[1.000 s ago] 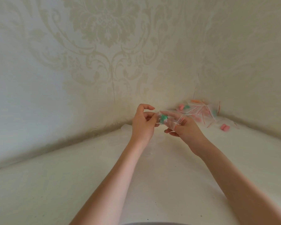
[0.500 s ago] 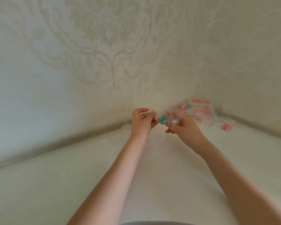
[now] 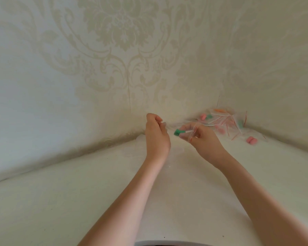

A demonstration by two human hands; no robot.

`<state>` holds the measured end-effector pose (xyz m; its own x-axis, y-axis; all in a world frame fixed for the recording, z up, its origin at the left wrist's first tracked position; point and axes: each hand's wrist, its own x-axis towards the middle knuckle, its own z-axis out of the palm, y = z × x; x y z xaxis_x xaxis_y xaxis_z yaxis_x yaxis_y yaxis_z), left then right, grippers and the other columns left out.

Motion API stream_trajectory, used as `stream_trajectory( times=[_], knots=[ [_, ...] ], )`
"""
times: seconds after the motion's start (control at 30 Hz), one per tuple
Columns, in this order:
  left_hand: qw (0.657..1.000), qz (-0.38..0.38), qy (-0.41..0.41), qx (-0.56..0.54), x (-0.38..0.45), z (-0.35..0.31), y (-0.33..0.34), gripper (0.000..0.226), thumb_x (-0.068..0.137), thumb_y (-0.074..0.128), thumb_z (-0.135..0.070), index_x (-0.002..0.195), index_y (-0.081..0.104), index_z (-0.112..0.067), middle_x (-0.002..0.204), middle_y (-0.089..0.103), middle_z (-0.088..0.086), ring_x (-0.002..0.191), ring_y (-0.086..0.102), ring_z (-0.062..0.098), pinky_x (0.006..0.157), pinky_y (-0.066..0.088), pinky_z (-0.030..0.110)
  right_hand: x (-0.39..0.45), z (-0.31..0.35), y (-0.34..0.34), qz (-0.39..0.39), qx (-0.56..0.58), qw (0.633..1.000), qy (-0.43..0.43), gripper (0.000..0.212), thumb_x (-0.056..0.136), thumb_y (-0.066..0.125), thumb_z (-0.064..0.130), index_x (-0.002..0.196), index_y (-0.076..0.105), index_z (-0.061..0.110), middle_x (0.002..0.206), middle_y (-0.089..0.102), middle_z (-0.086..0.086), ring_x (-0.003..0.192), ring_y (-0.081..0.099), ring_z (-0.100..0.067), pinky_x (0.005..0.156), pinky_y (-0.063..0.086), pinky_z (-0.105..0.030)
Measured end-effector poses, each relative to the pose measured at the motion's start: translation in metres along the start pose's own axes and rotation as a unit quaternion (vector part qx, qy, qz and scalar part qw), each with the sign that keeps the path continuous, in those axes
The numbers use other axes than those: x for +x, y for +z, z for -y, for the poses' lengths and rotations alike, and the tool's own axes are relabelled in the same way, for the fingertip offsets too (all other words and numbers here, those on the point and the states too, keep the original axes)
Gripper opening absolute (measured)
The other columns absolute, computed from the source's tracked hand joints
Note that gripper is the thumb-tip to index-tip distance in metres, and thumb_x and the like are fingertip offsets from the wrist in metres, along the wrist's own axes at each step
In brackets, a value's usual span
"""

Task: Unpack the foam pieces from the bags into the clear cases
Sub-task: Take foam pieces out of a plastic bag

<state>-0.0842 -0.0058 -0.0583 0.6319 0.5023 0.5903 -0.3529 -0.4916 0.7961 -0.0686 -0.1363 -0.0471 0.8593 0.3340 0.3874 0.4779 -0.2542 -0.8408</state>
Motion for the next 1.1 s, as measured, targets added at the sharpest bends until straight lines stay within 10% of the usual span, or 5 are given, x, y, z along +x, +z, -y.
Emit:
stream_trajectory(
  times=[0.17, 0.37, 0.73, 0.77, 1.1],
  knots=[
    [0.995, -0.086, 0.001, 0.050, 0.011, -0.002, -0.017, 0.023, 0.085, 0.032, 0.012, 0.085, 0.041, -0.009, 0.081, 0.038, -0.001, 0.070, 0.038, 0.000, 0.063, 0.030, 0.012, -0.004, 0.013, -0.001, -0.046, 0.035, 0.997, -0.046, 0.013, 0.086, 0.063, 0.000, 0.083, 0.061, 0.013, 0.088, 0.066, 0.010, 0.076, 0.059, 0.018, 0.075, 0.040, -0.001],
    [0.979, -0.124, 0.022, 0.158, 0.013, 0.005, -0.061, 0.030, 0.080, 0.037, 0.016, 0.093, 0.060, 0.002, 0.101, 0.045, 0.014, 0.077, 0.043, 0.018, 0.070, 0.026, 0.015, -0.004, -0.001, 0.004, -0.063, 0.158, 0.985, 0.020, 0.020, 0.094, 0.050, -0.002, 0.083, 0.042, 0.012, 0.086, 0.064, -0.015, 0.064, 0.069, -0.015, 0.064, 0.060, -0.035],
    [0.945, -0.104, -0.093, 0.295, -0.014, 0.038, -0.213, 0.018, 0.080, 0.039, -0.008, 0.071, 0.046, -0.022, 0.086, 0.038, -0.008, 0.071, 0.032, 0.018, 0.061, 0.029, 0.029, 0.000, -0.022, 0.019, -0.027, -0.017, 0.999, 0.026, 0.032, 0.086, 0.037, -0.005, 0.072, 0.055, 0.017, 0.075, 0.056, -0.001, 0.060, 0.051, -0.015, 0.061, 0.043, -0.027],
    [0.937, -0.106, -0.112, 0.313, -0.017, 0.037, -0.221, 0.022, 0.079, 0.041, -0.011, 0.071, 0.032, 0.007, 0.068, 0.041, 0.031, 0.067, 0.038, 0.041, 0.059, 0.029, 0.036, 0.000, -0.022, 0.020, -0.024, -0.023, 0.999, 0.026, 0.033, 0.086, 0.035, -0.004, 0.070, 0.054, 0.018, 0.074, 0.055, -0.001, 0.061, 0.048, -0.016, 0.061, 0.039, -0.028],
    [0.838, -0.087, -0.168, 0.512, -0.034, 0.054, -0.250, 0.021, 0.084, 0.049, 0.004, 0.097, 0.064, 0.000, 0.111, 0.051, 0.025, 0.104, 0.046, 0.044, 0.086, 0.041, 0.046, -0.016, -0.024, 0.027, 0.037, -0.163, 0.986, -0.006, 0.014, 0.096, 0.050, 0.015, 0.086, 0.059, 0.011, 0.081, 0.059, -0.001, 0.070, 0.050, -0.014, 0.060, 0.035, -0.008]
  ],
)
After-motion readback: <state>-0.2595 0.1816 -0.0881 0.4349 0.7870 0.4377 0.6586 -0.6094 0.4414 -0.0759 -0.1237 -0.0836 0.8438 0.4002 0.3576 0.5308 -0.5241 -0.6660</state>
